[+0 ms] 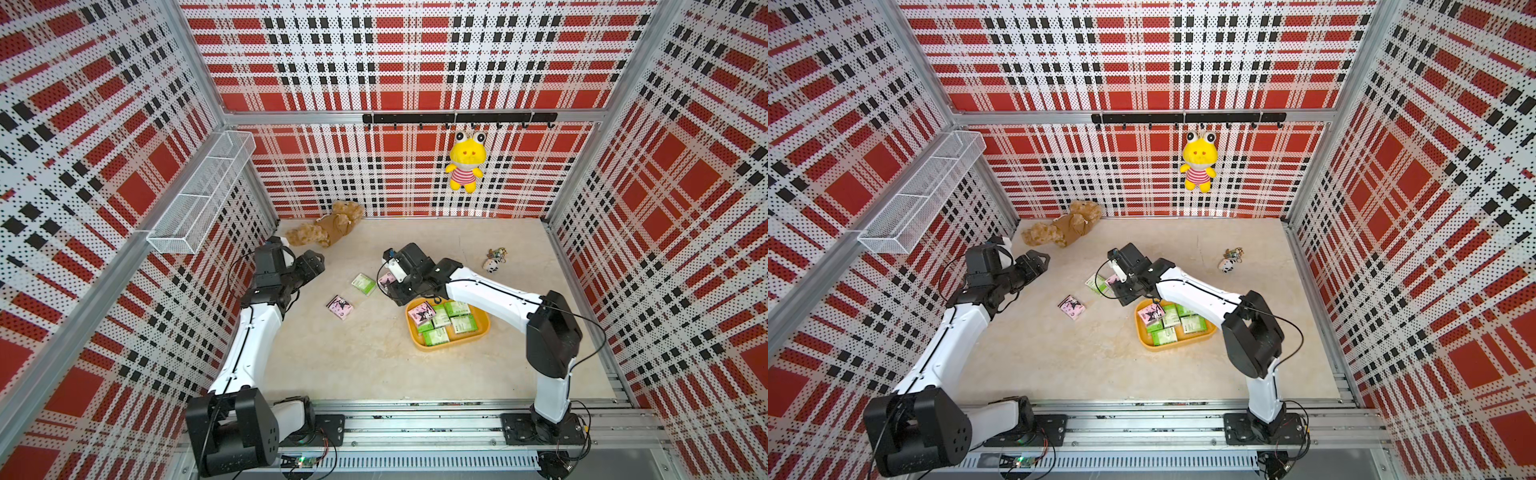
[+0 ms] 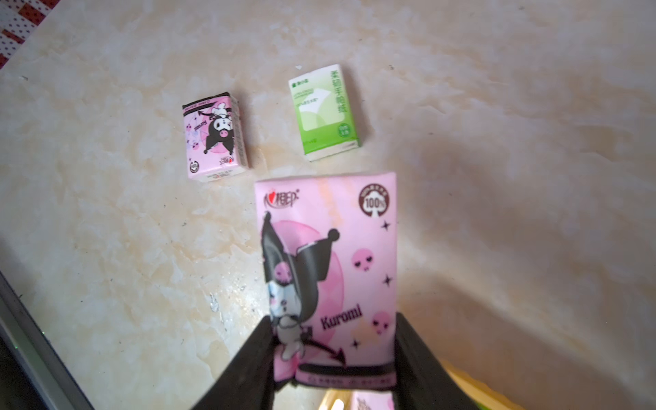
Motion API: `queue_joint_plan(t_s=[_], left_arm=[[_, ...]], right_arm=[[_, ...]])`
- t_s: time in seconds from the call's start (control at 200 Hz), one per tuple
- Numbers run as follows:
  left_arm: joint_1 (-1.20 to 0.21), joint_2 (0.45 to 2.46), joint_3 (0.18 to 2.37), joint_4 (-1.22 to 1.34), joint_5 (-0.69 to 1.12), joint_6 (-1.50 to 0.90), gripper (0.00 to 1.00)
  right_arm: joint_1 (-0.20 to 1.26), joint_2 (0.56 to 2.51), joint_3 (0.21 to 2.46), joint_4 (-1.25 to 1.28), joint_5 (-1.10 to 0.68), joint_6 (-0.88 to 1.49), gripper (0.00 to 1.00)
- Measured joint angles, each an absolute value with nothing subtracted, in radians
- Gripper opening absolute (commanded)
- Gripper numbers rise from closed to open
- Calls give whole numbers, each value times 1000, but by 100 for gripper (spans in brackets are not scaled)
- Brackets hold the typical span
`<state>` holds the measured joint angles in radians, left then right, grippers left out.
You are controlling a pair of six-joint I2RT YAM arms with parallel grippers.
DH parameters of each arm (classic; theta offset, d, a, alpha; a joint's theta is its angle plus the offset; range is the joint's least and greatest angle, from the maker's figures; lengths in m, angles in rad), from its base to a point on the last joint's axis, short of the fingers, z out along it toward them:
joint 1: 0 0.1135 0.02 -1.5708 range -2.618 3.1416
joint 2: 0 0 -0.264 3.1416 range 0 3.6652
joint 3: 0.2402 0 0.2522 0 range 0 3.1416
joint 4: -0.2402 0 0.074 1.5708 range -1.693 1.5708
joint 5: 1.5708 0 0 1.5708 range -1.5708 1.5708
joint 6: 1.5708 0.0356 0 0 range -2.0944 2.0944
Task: Put the pocket tissues into the storage box
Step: Place the pocket tissues in the storage box.
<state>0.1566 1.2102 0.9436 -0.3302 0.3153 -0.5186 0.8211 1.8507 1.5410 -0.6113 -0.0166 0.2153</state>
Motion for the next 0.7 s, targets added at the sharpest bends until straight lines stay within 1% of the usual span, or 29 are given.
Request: queue_joint_plan(t_s=[0.185, 0.331, 0.526, 0.696], left_arm=[[157, 1213, 944, -330, 315, -519, 80], [153, 1222, 944, -329, 315, -519, 80], [134, 1226, 944, -329, 313, -520, 80], [129, 1226, 944, -329, 311, -520, 80]], right_arm=[[787, 1609, 1304, -618, 43, 254, 53], [763, 1476, 1146, -625, 68, 304, 54], [721, 1385, 975, -639, 65, 371, 54], [704, 1365, 902, -641, 64, 405, 55]])
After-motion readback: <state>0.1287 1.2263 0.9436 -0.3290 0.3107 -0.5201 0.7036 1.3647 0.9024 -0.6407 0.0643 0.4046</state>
